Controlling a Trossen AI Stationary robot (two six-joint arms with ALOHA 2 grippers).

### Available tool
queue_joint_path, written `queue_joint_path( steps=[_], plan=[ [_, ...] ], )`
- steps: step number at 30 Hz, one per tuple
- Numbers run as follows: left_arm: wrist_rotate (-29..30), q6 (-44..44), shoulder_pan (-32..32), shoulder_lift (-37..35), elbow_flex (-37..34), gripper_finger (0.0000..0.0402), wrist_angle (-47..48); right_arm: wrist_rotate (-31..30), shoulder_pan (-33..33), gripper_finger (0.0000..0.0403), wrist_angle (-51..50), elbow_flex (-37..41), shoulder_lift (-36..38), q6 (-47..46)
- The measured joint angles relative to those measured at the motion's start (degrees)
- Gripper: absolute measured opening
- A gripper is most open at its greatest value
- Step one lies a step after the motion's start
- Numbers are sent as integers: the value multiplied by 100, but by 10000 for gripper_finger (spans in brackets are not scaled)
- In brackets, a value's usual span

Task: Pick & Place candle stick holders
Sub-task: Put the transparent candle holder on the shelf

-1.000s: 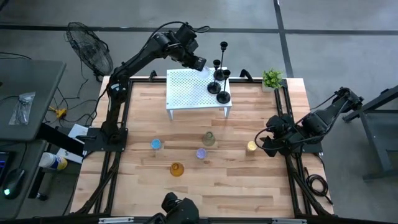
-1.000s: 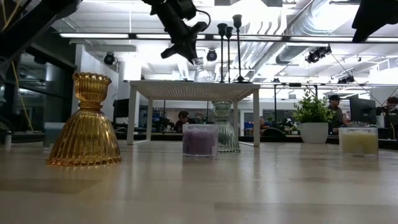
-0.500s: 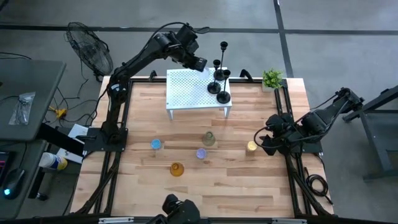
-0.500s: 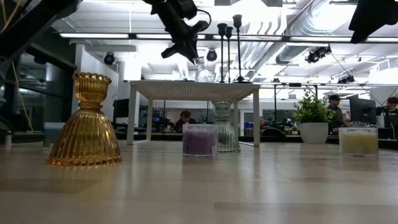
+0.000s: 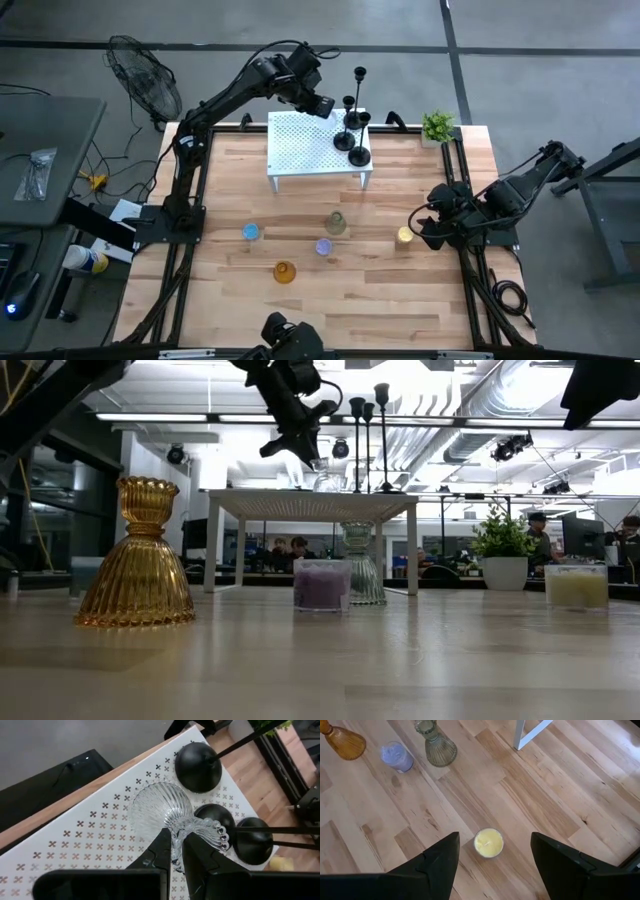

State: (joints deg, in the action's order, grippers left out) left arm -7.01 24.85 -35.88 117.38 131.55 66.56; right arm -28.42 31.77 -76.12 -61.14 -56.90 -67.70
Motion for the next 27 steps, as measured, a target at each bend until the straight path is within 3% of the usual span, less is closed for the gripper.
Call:
queue_joint_path(
  steps=[27],
  plan=[
    [81, 67, 66, 118, 0, 24, -31, 0, 0, 239, 0, 0, 0, 4]
  ],
)
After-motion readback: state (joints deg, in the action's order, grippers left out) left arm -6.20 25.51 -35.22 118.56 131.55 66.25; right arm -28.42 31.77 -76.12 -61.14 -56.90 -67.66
